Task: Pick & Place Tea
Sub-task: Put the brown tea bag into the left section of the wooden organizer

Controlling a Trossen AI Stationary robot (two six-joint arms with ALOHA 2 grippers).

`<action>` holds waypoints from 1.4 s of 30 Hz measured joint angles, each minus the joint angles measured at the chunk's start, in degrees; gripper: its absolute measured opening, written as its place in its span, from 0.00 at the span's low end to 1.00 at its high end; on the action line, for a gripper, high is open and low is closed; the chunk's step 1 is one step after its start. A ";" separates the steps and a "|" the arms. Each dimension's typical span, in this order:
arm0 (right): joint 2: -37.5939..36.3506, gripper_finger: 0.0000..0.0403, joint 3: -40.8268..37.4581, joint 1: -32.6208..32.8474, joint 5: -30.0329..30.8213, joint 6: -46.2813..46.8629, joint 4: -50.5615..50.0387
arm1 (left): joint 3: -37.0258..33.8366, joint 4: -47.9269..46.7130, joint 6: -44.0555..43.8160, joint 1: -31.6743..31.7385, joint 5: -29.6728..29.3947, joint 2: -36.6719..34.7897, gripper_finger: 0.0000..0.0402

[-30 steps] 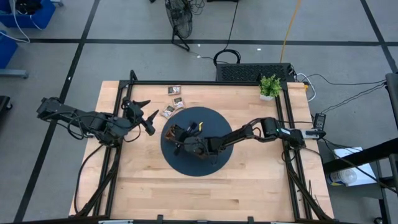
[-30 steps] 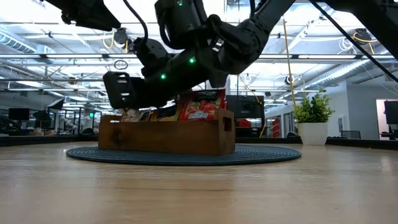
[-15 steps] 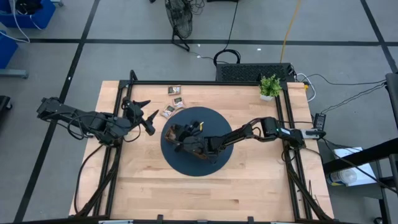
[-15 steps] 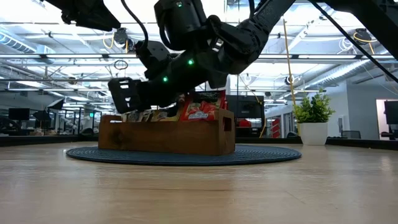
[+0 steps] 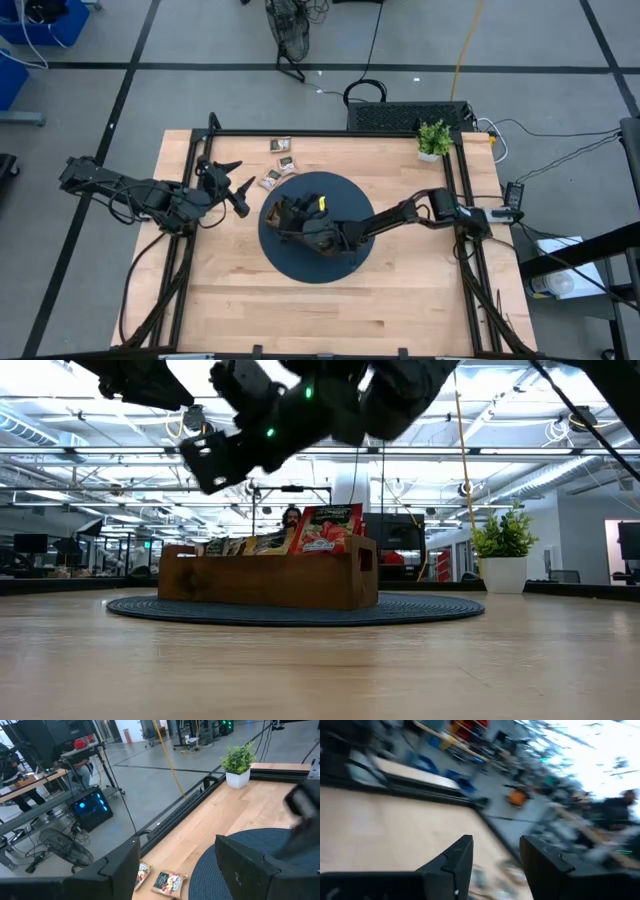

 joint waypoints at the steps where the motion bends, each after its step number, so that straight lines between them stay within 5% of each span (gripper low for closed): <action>1: -0.75 0.37 0.00 0.26 2.84 -2.36 -0.75 | 0.00 0.00 0.02 0.00 0.00 0.01 0.63; 3: -3.11 0.36 -0.70 0.87 8.55 -6.56 -3.27 | 0.00 0.00 0.00 0.00 0.00 0.02 0.63; 5: -6.72 0.36 -3.35 0.78 7.92 -6.57 -6.40 | 0.00 0.01 0.02 0.00 0.00 0.00 0.63; 15: -31.36 0.36 -30.81 -11.78 -41.14 13.07 -10.26 | 0.00 0.02 0.04 0.00 0.00 0.02 0.63; 19: -39.15 0.36 -42.60 -18.08 -53.45 13.30 -1.94 | 0.00 0.20 0.02 0.00 0.00 0.00 0.63; 27: -47.20 0.36 -60.04 -25.28 -54.88 12.45 20.66 | 0.00 5.51 -0.31 2.33 0.24 0.48 0.63; 34: -47.56 0.35 -61.96 -27.15 -54.85 14.76 20.32 | 0.00 7.75 1.71 9.02 -7.62 0.94 0.63; 38: -47.52 0.35 -61.96 -27.19 -54.87 16.30 19.56 | 0.00 8.29 0.41 17.92 -1.86 1.04 0.63; 42: -47.52 0.35 -61.95 -27.12 -54.85 16.67 17.52 | 0.00 7.30 0.48 31.84 15.84 3.32 0.63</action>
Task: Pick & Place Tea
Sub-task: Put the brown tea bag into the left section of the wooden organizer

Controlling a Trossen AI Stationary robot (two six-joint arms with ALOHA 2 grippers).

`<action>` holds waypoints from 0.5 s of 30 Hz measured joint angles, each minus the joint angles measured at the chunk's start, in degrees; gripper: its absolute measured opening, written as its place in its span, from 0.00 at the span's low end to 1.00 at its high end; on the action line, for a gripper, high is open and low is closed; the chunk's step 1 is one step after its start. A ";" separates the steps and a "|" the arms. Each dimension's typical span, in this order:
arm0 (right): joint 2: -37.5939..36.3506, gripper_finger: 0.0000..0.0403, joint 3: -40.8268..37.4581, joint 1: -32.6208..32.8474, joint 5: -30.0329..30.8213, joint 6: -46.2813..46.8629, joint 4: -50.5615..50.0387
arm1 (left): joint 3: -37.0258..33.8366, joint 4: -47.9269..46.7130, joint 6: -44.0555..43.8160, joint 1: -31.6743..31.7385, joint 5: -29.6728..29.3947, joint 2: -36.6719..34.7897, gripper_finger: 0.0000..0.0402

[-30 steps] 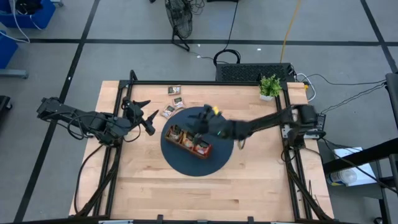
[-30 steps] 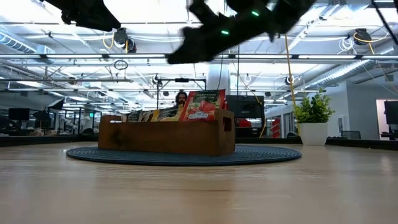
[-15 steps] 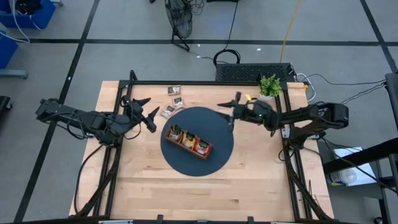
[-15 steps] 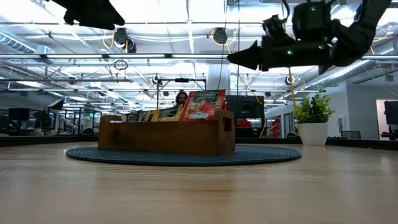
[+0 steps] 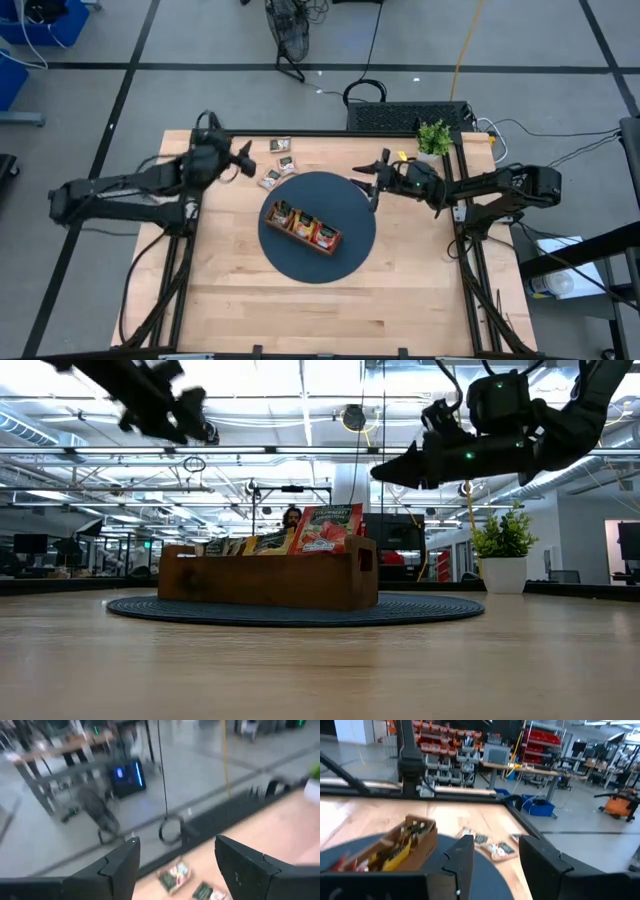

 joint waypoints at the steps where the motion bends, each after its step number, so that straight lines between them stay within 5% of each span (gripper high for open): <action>1: 0.00 0.35 0.00 0.00 0.00 -0.22 -0.88 | 0.00 -0.02 0.01 3.52 3.79 1.53 0.63; 8: 0.02 0.35 -0.02 0.00 0.23 -0.58 -4.06 | 4.70 3.76 15.39 23.42 24.89 21.19 0.63; 15: 0.02 0.35 -0.02 0.00 0.24 -1.01 -3.99 | 21.63 -11.18 25.68 30.50 39.41 45.47 0.63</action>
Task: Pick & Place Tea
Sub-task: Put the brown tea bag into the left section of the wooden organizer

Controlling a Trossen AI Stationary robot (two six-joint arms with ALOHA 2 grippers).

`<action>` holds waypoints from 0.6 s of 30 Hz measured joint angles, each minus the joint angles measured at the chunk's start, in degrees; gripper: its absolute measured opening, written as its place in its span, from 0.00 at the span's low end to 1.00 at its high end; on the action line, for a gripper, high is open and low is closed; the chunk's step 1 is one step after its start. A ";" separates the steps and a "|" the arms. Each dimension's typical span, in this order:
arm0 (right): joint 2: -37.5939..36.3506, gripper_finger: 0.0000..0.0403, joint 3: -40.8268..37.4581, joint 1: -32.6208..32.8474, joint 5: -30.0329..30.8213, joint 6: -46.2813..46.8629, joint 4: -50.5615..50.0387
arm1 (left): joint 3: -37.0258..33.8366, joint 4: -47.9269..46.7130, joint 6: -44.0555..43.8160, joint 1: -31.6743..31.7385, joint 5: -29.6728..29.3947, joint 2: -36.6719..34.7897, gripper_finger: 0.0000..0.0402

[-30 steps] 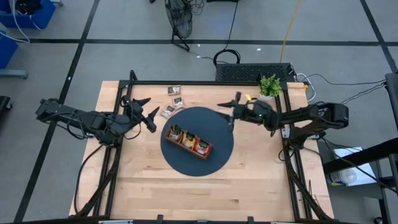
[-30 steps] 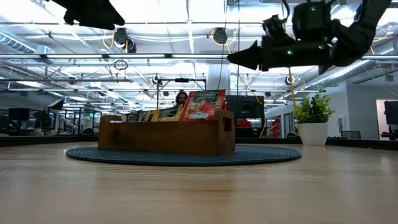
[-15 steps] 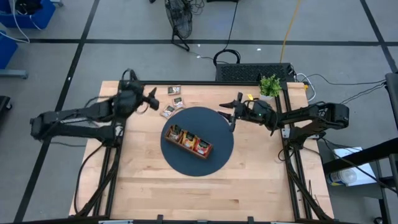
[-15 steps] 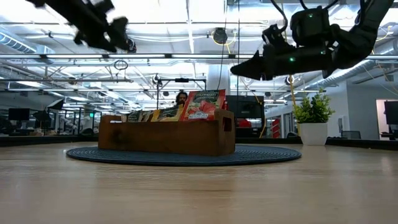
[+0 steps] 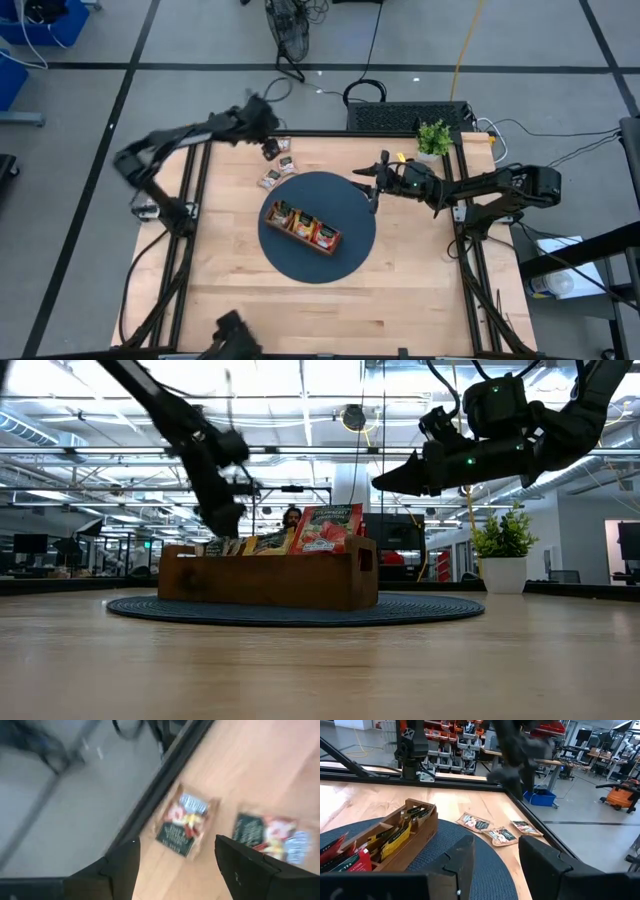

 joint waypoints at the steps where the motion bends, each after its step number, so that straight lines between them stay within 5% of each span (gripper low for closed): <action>1: 0.00 0.35 0.00 0.00 0.00 0.00 -0.03 | 2.80 -2.63 -0.82 0.41 0.06 3.06 0.63; 10: 0.00 0.34 0.00 0.02 0.00 0.16 -0.48 | 21.88 -20.01 -1.64 -0.31 3.54 21.31 0.63; 18: 0.00 0.33 0.01 0.07 -0.19 0.64 -0.44 | 26.76 -24.62 -2.05 -1.84 2.32 28.52 0.63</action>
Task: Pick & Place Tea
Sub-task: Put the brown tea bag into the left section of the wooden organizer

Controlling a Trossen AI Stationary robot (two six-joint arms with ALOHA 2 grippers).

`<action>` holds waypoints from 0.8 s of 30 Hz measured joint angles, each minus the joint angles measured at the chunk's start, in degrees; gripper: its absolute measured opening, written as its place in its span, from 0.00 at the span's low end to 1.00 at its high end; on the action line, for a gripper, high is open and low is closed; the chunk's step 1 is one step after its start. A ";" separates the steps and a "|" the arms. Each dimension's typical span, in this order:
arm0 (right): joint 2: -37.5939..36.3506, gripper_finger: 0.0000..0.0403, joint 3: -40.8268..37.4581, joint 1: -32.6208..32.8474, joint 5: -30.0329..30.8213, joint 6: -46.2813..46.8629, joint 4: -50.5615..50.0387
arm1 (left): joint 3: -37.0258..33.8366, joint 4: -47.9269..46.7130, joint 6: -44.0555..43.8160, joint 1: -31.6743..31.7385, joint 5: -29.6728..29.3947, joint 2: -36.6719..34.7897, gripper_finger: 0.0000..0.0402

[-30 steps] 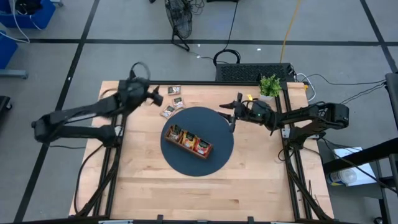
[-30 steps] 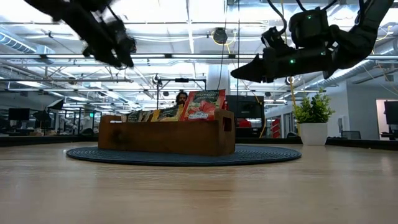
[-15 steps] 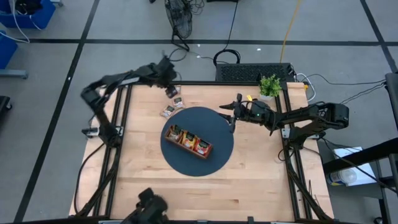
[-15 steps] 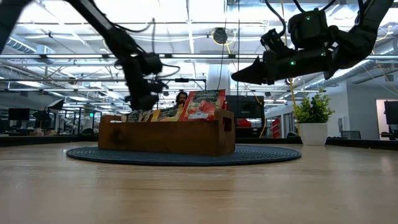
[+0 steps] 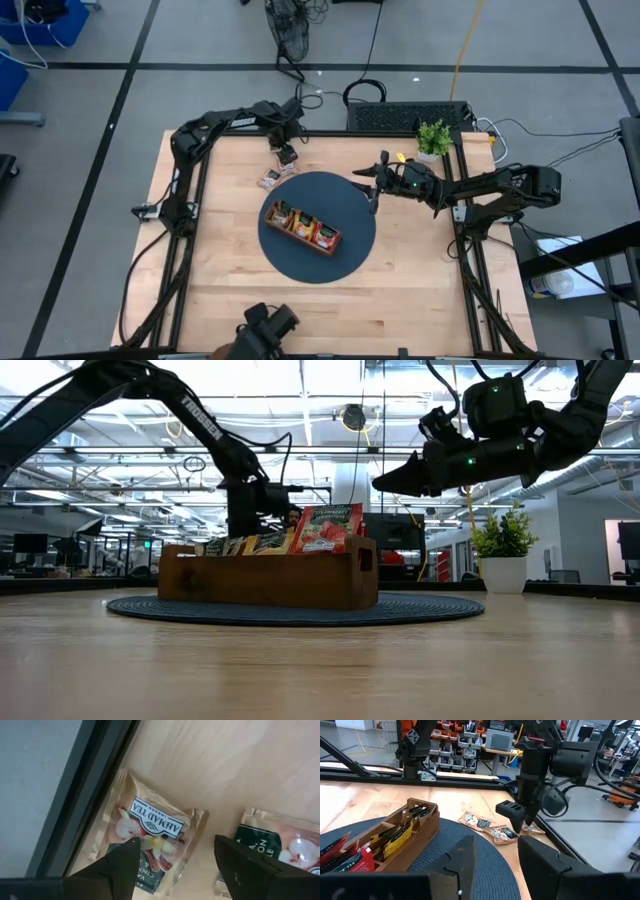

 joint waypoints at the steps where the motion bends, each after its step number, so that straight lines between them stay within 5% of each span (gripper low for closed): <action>1: 0.00 0.33 0.01 0.00 0.00 0.40 0.01 | 0.10 0.01 0.09 -0.01 0.05 0.30 0.63; 16: 0.00 0.32 0.01 0.04 -0.03 2.57 0.05 | 0.07 -0.26 -0.33 0.54 -12.07 0.72 0.62; 24: 0.00 0.32 0.01 0.04 -0.03 2.60 0.03 | -0.06 -0.37 0.83 0.37 -12.97 0.87 0.35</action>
